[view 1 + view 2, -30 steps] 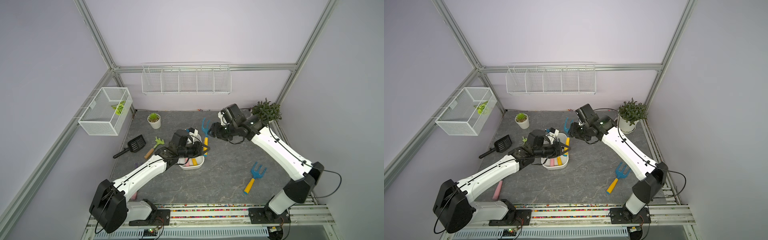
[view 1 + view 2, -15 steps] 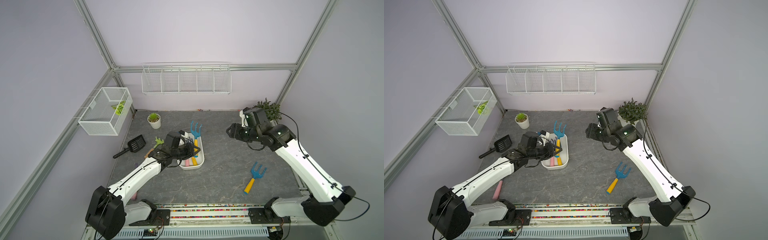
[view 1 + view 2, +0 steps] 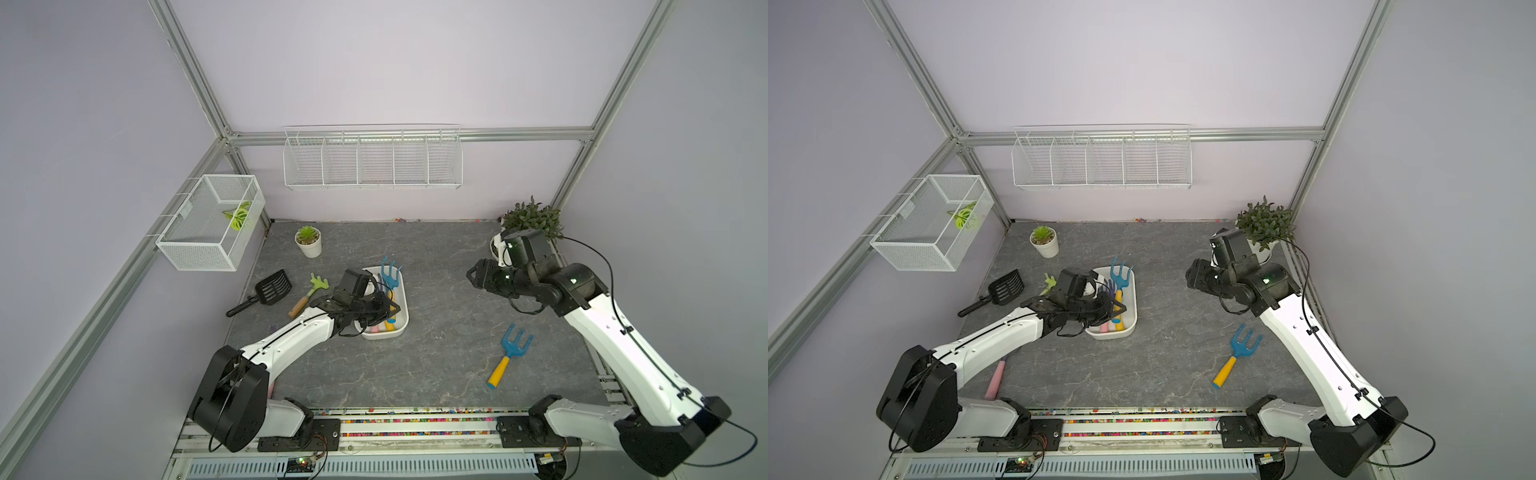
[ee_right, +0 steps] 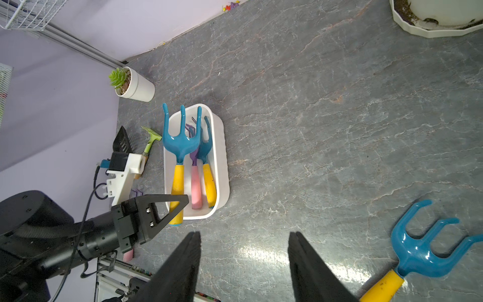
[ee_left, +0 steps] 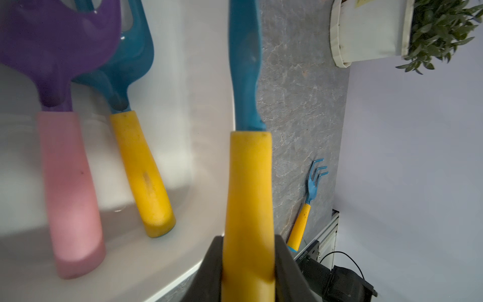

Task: Put the rake into the storage box
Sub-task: Place the rake in the storage box.

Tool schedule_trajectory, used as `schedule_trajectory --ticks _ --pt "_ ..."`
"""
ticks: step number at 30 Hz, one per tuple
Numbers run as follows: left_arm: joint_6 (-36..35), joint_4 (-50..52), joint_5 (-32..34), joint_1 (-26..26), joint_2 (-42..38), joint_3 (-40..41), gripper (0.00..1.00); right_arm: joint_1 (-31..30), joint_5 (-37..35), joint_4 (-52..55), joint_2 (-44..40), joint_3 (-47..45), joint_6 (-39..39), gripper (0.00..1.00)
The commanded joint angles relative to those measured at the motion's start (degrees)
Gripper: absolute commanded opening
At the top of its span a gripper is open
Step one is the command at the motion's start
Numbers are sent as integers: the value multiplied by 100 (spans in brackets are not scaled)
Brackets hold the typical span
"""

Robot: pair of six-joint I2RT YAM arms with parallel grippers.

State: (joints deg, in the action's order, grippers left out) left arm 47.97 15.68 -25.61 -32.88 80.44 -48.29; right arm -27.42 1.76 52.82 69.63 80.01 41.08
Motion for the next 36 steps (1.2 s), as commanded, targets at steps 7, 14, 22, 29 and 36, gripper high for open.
schedule_trajectory --ticks 7,14,22,29,36 --pt "39 -39 138 36 377 -188 0 262 138 183 -308 -202 -74 59" --pt "19 31 239 34 598 -371 0 332 229 193 -445 -362 -39 59" --pt "-166 151 308 28 563 -492 56 346 333 160 -489 -522 -9 59" --pt "-411 684 587 34 270 -801 69 344 400 70 -433 -800 76 59" --pt "-575 1087 846 32 -226 -925 70 334 3 274 -301 -973 296 56"
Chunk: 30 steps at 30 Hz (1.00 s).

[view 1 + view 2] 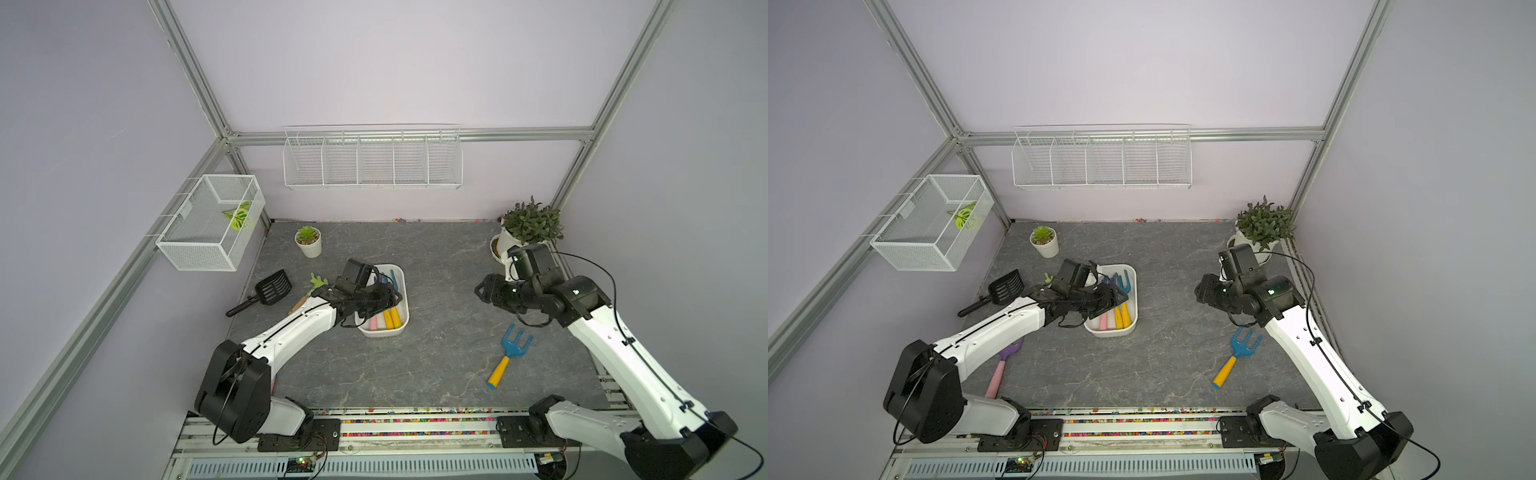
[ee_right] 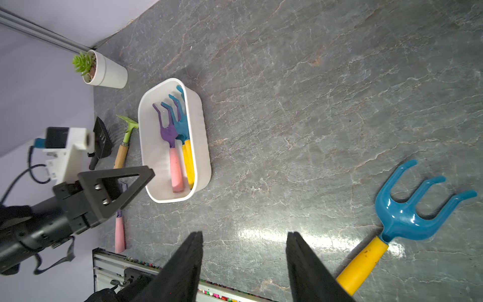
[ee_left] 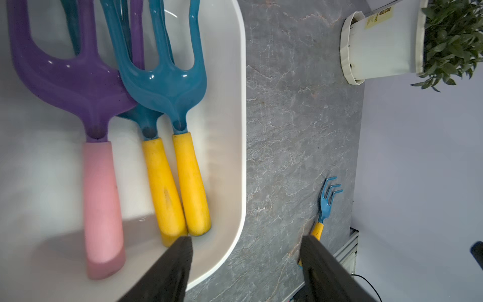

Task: Put the rake into the storage box
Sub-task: Place the rake in the storage box, then pick up the rake at the center of the board.

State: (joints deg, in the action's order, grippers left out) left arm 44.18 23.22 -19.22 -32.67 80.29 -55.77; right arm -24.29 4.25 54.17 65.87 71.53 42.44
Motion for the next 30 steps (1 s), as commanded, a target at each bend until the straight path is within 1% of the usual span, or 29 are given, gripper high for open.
schedule_trajectory --ticks 1,6,10,15,23,30 --pt "-204 357 232 10 -275 -180 71 37 -311 165 93 -150 198 56" --pt "-237 477 365 7 -568 -180 70 79 -647 226 72 -493 511 57" --pt "-136 481 376 12 -788 -48 67 202 -678 196 71 -1026 779 57" --pt "23 366 356 9 -1007 294 67 231 -758 308 105 -1581 954 57" --pt "221 142 218 11 -1036 609 68 234 -803 20 21 -2537 1366 57" --pt "225 67 129 7 -861 550 68 248 -760 -266 -4 -3180 1649 54"
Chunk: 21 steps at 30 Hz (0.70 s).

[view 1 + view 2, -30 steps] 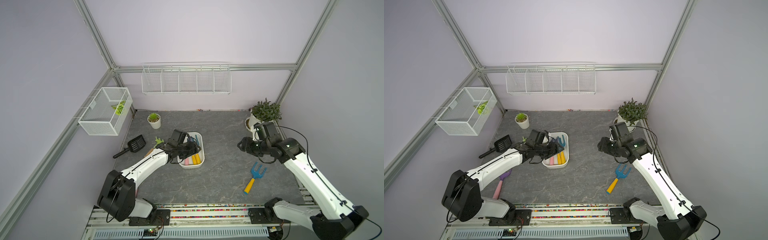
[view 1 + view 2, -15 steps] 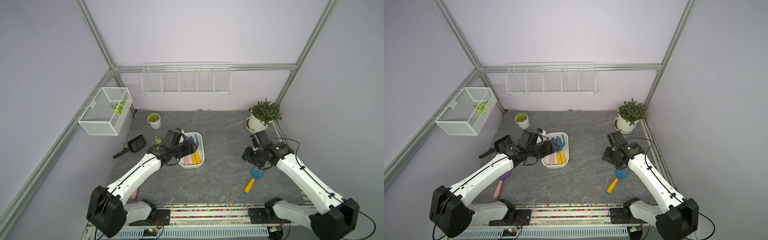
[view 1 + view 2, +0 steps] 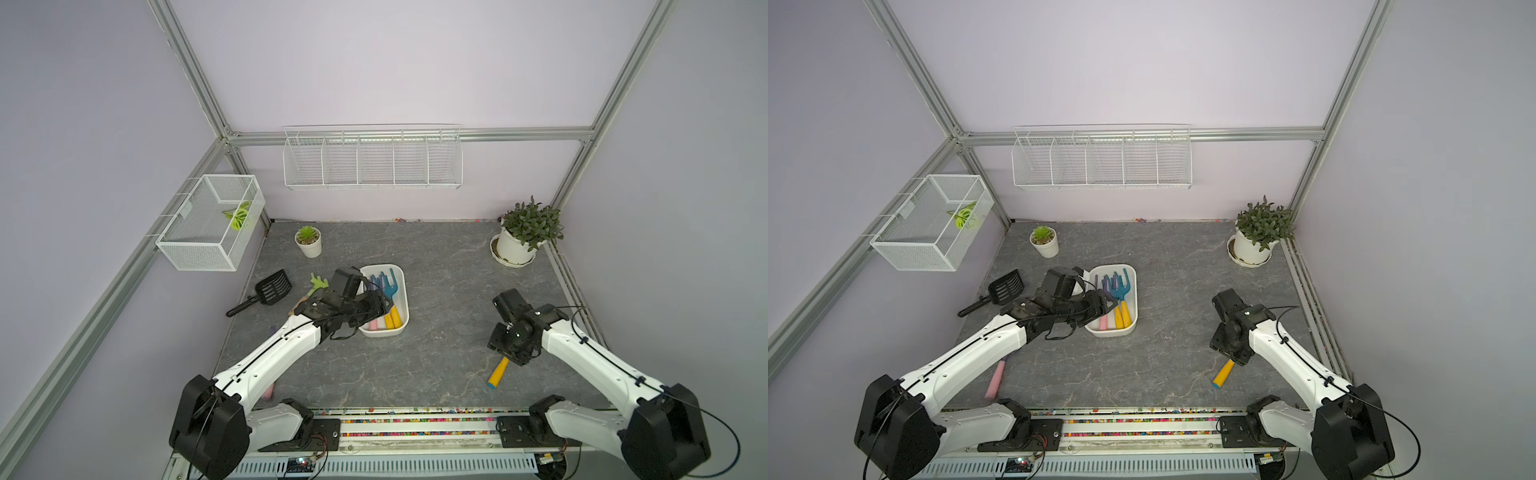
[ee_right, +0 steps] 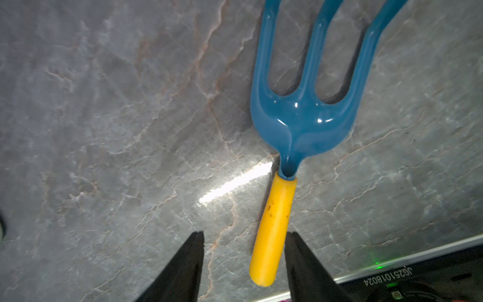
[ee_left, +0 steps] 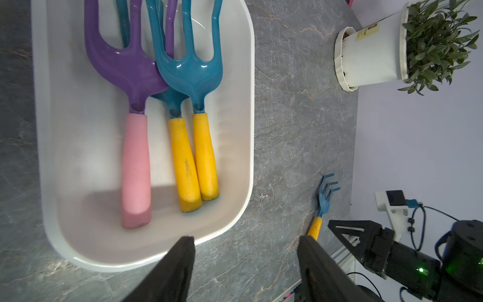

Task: Put the rake into the storage box
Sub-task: Pick up the rake at the center of the board.

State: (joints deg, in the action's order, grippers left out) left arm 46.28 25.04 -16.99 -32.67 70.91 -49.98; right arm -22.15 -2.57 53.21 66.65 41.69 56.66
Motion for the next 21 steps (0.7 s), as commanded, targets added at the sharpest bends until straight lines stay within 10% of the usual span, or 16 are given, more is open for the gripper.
schedule_trajectory --ticks 1,21 --pt "-9 -105 -94 6 95 -52 68 29 -77 -200 -75 -237 231 53" --pt "-172 88 -181 13 247 -245 68 149 -112 -722 143 -774 389 44"
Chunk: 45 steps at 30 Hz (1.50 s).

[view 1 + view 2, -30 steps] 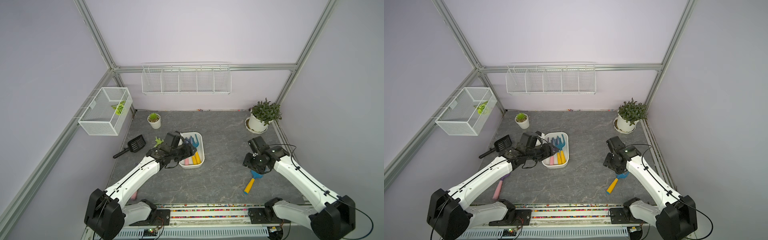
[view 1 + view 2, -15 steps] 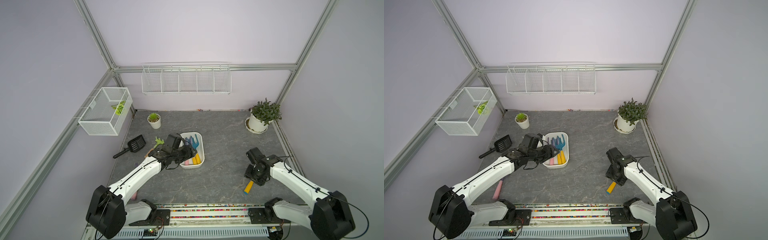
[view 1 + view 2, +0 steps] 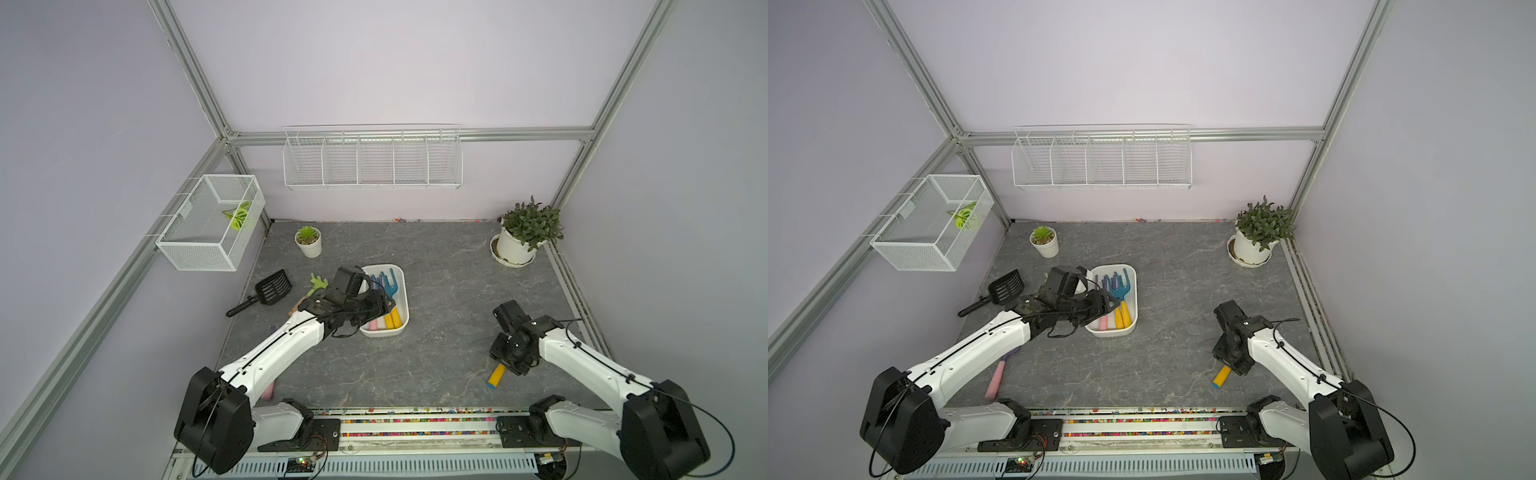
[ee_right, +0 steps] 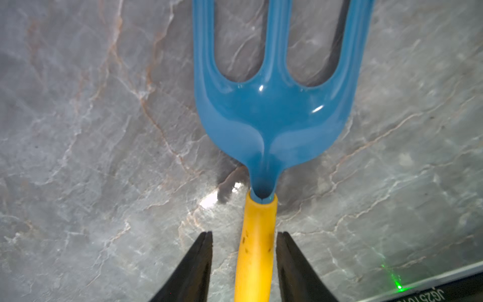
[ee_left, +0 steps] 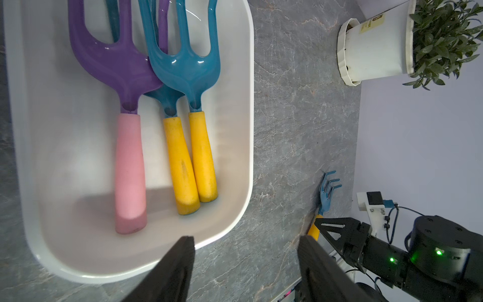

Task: Put the rake into the storage box
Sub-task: Pick up the rake at the center of the board.

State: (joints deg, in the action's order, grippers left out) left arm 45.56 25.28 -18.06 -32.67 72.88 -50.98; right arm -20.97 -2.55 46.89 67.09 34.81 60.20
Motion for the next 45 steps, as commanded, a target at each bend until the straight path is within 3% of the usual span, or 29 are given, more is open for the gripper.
schedule_trajectory --ticks 1,8,13,25,38,45 --pt "-108 67 -79 14 46 -149 68 32 -115 -116 131 -97 36 43" --pt "-109 91 -65 7 44 -182 68 62 -213 -211 351 -103 -24 42" --pt "-101 80 -74 6 13 -184 68 67 -227 -315 612 -63 -136 35" --pt "-116 -219 -367 14 -50 -176 68 65 -489 29 395 401 -622 0" --pt "-125 -752 -867 -119 197 -302 68 33 -442 783 207 1980 -1349 0" --pt "-117 -939 -1002 -268 306 -365 68 -46 -59 758 320 2787 -1726 0"
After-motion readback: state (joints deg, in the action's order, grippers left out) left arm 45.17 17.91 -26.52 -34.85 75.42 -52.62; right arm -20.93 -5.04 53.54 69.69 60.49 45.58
